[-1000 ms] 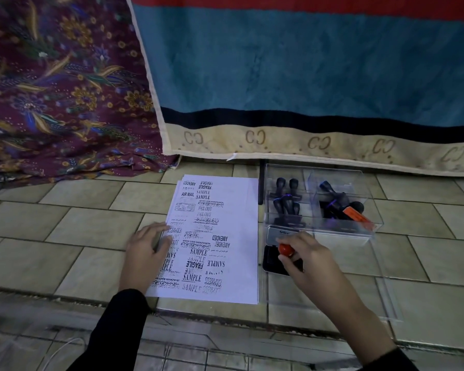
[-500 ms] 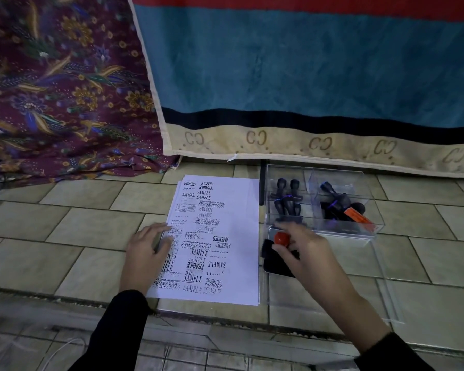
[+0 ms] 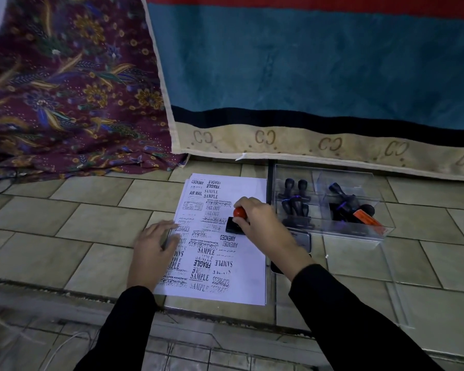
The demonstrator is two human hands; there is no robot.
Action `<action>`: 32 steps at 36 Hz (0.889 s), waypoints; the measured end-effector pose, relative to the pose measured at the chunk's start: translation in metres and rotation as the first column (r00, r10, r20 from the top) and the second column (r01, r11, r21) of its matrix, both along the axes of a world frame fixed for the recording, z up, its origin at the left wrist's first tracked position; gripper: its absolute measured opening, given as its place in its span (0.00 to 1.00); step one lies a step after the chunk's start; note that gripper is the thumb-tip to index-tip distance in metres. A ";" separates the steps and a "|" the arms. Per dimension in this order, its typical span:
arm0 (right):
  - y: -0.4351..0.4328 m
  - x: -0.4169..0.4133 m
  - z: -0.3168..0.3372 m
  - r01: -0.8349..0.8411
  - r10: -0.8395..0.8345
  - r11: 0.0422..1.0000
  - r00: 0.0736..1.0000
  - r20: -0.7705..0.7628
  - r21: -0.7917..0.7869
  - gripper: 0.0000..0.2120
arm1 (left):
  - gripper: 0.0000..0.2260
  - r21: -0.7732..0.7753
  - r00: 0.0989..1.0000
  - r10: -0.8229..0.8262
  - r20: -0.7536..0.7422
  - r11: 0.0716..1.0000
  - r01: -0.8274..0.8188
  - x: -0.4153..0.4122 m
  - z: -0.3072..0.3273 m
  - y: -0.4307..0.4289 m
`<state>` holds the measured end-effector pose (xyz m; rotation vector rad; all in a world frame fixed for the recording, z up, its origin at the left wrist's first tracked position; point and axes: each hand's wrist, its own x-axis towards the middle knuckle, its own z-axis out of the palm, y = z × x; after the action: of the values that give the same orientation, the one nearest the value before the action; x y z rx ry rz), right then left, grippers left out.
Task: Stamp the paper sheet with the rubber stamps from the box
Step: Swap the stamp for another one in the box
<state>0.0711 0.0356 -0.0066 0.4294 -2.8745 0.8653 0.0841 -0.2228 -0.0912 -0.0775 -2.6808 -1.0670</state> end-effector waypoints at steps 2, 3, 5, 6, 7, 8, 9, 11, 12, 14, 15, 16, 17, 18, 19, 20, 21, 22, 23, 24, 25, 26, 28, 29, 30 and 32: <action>-0.001 -0.002 -0.001 0.003 -0.003 1.000 1.000 0.001 0.009 0.14 | 0.17 -0.008 1.000 -0.002 0.005 1.000 0.002 -0.001 -0.001 -0.001; -0.002 -0.002 -0.002 0.003 -0.003 1.000 1.000 -0.001 0.015 0.14 | 0.18 -0.007 1.000 -0.003 0.007 1.000 0.003 -0.001 -0.001 -0.002; -0.003 -0.002 -0.003 -0.002 0.002 1.000 1.000 -0.003 0.013 0.14 | 0.19 -0.003 1.000 -0.005 0.006 1.000 0.005 -0.002 -0.001 -0.001; -0.003 -0.002 -0.003 -0.005 0.005 1.000 1.000 -0.001 0.009 0.14 | 0.19 -0.003 1.000 -0.007 0.004 1.000 0.007 -0.001 -0.001 -0.001; -0.004 -0.002 -0.003 -0.007 0.007 1.000 1.000 0.003 0.006 0.14 | 0.18 -0.005 1.000 -0.007 0.002 1.000 0.007 -0.002 0.000 -0.001; -0.005 -0.002 -0.004 -0.009 0.009 1.000 1.000 0.007 0.006 0.14 | 0.18 -0.007 1.000 -0.007 0.005 1.000 0.007 -0.002 -0.001 0.000; -0.005 -0.003 -0.005 -0.009 0.009 1.000 1.000 0.010 0.006 0.13 | 0.17 -0.007 1.000 -0.005 0.006 1.000 0.005 -0.002 -0.001 -0.001; -0.005 -0.002 -0.006 -0.007 0.007 1.000 1.000 0.009 0.001 0.12 | 0.16 -0.003 1.000 -0.001 0.007 1.000 0.001 -0.002 -0.002 -0.001; -0.004 -0.002 -0.007 -0.009 0.009 1.000 1.000 0.008 -0.004 0.11 | 0.16 -0.002 1.000 0.000 0.007 1.000 0.000 -0.002 -0.002 -0.001; -0.004 0.000 -0.008 -0.019 0.019 1.000 1.000 0.009 -0.006 0.10 | 0.17 -0.011 1.000 -0.005 -0.003 1.000 0.005 -0.002 -0.003 -0.001; -0.004 0.000 -0.008 -0.020 0.020 1.000 1.000 0.009 -0.007 0.10 | 0.17 -0.017 1.000 -0.007 -0.009 1.000 0.007 -0.002 -0.003 -0.001; -0.003 0.000 -0.009 -0.017 0.017 1.000 1.000 0.011 -0.015 0.10 | 0.17 -0.020 1.000 -0.007 -0.010 1.000 0.007 -0.002 -0.002 -0.001; -0.003 0.000 -0.010 -0.011 0.011 1.000 1.000 0.007 -0.025 0.10 | 0.18 -0.021 1.000 -0.006 -0.011 1.000 0.006 -0.002 -0.002 -0.001; -0.003 0.000 -0.010 -0.003 0.003 0.999 1.000 0.000 -0.036 0.10 | 0.18 -0.021 1.000 -0.006 -0.012 1.000 0.006 -0.002 -0.002 -0.001; -0.003 -0.001 -0.011 0.009 -0.009 0.999 1.000 -0.005 -0.051 0.10 | 0.18 -0.018 1.000 -0.007 -0.013 1.000 0.006 -0.002 -0.002 -0.001; -0.004 -0.001 -0.011 0.022 -0.022 0.997 1.000 -0.004 -0.075 0.10 | 0.17 -0.012 1.000 -0.006 -0.010 1.000 0.006 -0.001 -0.002 -0.001; -0.003 -0.002 -0.011 0.038 -0.037 0.993 0.999 0.010 -0.108 0.11 | 0.16 -0.004 1.000 -0.005 -0.005 1.000 0.005 -0.001 -0.002 -0.001; -0.002 -0.002 -0.011 0.055 -0.051 0.988 0.998 0.033 -0.145 0.11 | 0.15 -0.001 1.000 -0.004 -0.001 1.000 0.004 -0.001 -0.002 -0.001; 0.000 -0.003 -0.010 0.077 -0.068 0.980 0.996 0.054 -0.182 0.12 | 0.14 -0.001 1.000 -0.004 0.002 1.000 0.004 -0.001 -0.002 -0.001; 0.003 -0.004 -0.009 0.107 -0.095 0.970 0.993 0.064 -0.219 0.12 | 0.14 -0.002 1.000 -0.006 0.003 1.000 0.006 -0.001 -0.002 -0.001; 0.007 -0.005 -0.007 0.148 -0.137 0.954 0.989 0.060 -0.261 0.12 | 0.15 -0.002 1.000 -0.007 0.002 1.000 0.007 -0.001 -0.002 -0.002; 0.012 -0.004 -0.003 0.194 -0.188 0.929 0.981 0.050 -0.315 0.12 | 0.15 -0.001 1.000 -0.008 0.000 1.000 0.008 -0.001 -0.002 -0.002; 0.026 0.001 0.008 0.266 -0.274 0.861 0.961 0.044 -0.433 0.14 | 0.14 0.002 1.000 -0.005 -0.001 1.000 0.005 -0.001 -0.002 -0.002; 0.033 0.005 0.014 0.286 -0.300 0.831 0.953 0.048 -0.477 0.14 | 0.14 0.004 1.000 -0.006 -0.001 1.000 0.006 -0.001 -0.002 -0.002; 0.041 0.011 0.020 0.296 -0.315 0.813 0.948 0.047 -0.503 0.14 | 0.14 0.008 1.000 -0.008 -0.002 1.000 0.008 -0.002 -0.002 -0.001; 0.055 0.026 0.027 0.299 -0.321 0.816 0.946 0.043 -0.494 0.13 | 0.13 0.015 1.000 -0.012 -0.004 1.000 0.012 -0.002 -0.002 -0.001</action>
<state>0.0973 0.0906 0.0206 -0.0784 -2.4381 1.4375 0.0825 -0.2238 -0.0930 -0.0924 -2.6717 -1.0893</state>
